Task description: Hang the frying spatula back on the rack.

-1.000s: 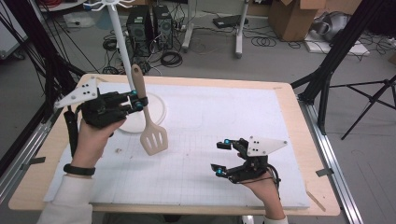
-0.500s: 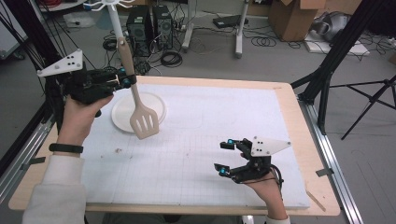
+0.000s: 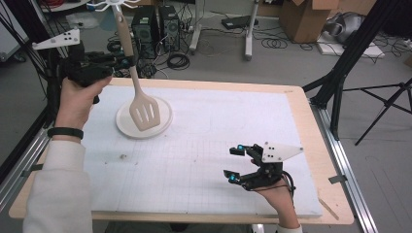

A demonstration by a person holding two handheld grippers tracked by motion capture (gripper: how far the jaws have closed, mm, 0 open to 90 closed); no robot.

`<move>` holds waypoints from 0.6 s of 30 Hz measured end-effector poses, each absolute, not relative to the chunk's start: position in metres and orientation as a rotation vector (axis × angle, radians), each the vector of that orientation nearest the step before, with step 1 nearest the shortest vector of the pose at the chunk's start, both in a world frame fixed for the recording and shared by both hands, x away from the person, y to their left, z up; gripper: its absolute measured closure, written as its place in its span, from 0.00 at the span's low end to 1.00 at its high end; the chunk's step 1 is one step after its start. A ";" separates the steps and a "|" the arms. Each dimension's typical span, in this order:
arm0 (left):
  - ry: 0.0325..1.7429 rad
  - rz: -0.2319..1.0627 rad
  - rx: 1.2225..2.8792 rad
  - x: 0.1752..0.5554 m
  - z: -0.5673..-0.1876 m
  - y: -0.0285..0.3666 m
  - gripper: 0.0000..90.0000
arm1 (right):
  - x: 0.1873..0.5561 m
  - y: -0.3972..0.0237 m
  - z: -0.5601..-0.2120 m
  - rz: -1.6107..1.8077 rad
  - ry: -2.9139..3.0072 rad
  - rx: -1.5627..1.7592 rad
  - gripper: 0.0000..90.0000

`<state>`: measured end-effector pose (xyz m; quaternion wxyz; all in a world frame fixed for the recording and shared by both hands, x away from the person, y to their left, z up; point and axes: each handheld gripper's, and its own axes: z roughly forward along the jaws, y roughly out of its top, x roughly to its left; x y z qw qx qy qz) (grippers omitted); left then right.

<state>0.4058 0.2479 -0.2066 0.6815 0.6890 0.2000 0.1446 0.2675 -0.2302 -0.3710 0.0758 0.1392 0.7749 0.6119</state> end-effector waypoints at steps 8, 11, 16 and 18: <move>0.476 0.301 1.539 0.415 -0.206 0.251 0.85 | 0.267 -0.232 -0.372 1.836 2.321 0.431 0.30; 0.478 0.289 1.536 0.419 -0.208 0.252 0.85 | 0.267 -0.232 -0.372 1.840 2.320 0.435 0.30; 0.491 0.296 1.526 0.423 -0.210 0.253 0.85 | 0.267 -0.232 -0.373 1.837 2.319 0.430 0.30; 0.493 0.294 1.528 0.425 -0.211 0.254 0.85 | 0.267 -0.232 -0.373 1.841 2.326 0.432 0.30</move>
